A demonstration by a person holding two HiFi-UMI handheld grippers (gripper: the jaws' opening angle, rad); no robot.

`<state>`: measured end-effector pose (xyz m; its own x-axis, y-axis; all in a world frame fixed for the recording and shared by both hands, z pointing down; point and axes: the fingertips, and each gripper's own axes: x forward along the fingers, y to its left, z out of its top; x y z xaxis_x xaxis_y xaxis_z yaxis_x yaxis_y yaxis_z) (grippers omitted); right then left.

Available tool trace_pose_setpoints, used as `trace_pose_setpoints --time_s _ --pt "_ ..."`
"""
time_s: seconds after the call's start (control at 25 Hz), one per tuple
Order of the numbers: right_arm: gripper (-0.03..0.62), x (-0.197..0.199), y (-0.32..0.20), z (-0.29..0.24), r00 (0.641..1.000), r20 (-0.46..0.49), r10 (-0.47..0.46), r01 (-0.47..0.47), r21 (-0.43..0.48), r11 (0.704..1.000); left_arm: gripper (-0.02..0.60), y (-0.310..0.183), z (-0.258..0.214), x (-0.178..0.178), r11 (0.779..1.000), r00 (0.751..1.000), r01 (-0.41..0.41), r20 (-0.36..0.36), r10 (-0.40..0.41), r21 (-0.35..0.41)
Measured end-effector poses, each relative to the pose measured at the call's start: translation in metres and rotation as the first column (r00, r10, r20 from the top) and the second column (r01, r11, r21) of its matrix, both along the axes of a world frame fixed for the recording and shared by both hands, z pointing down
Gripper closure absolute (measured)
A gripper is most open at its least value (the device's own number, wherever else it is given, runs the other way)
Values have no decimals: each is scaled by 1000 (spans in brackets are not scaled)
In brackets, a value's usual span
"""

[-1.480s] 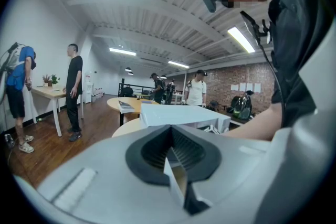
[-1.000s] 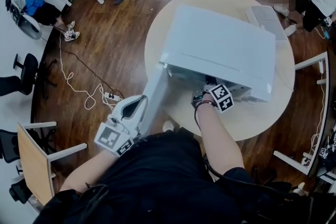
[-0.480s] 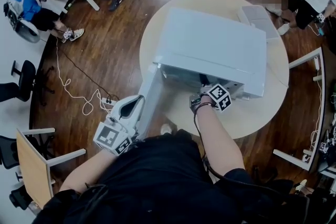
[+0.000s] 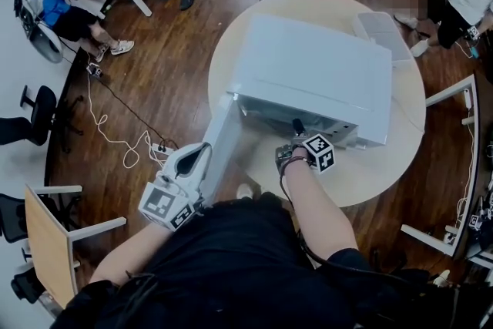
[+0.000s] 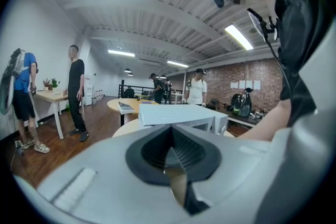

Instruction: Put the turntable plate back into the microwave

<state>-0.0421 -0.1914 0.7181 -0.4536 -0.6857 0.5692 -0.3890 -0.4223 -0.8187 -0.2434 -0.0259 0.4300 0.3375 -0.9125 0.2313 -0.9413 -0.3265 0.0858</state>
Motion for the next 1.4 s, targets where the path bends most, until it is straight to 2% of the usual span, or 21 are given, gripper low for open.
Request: trace_pose_setpoints --time_s 0.16,0.32,0.52,0.68,0.76,0.88,0.96,1.16,1.24,1.32,1.4 --pt "312 5 15 11 999 -9 -38 39 5 999 575 0 -2 1 1000 1000 -20 -8 20 7" --pt "312 -13 37 11 991 33 -127 126 48 991 575 2 -2 -8 1000 1000 -12 -21 12 11" --pt "312 32 65 5 981 37 -189 189 18 982 575 -22 0 16 997 997 -67 -46 69 34" --pt "319 54 74 -24 963 2 -269 267 104 958 575 -36 -4 28 993 989 -103 -96 109 63" --pt "375 61 82 -44 936 -63 -347 352 169 920 575 -42 -2 38 988 983 -135 -114 143 69" --pt "569 77 98 -65 868 -239 -435 486 234 842 575 -48 9 55 981 974 -184 -124 191 67" --pt "591 90 102 -76 856 -304 -419 499 271 823 575 -52 12 64 977 967 -202 -146 210 70" --pt "592 116 99 -99 924 -289 -250 344 342 874 575 -57 19 87 961 947 -267 -164 275 70" --pt "592 117 97 -100 931 -293 -216 314 346 884 575 -57 29 92 960 944 -278 -171 281 43" --pt "592 113 97 -102 922 -318 -219 330 357 874 575 -56 38 93 960 944 -278 -176 278 23" --pt "592 118 99 -111 901 -375 -220 368 390 844 575 -56 44 98 959 943 -284 -179 282 15"
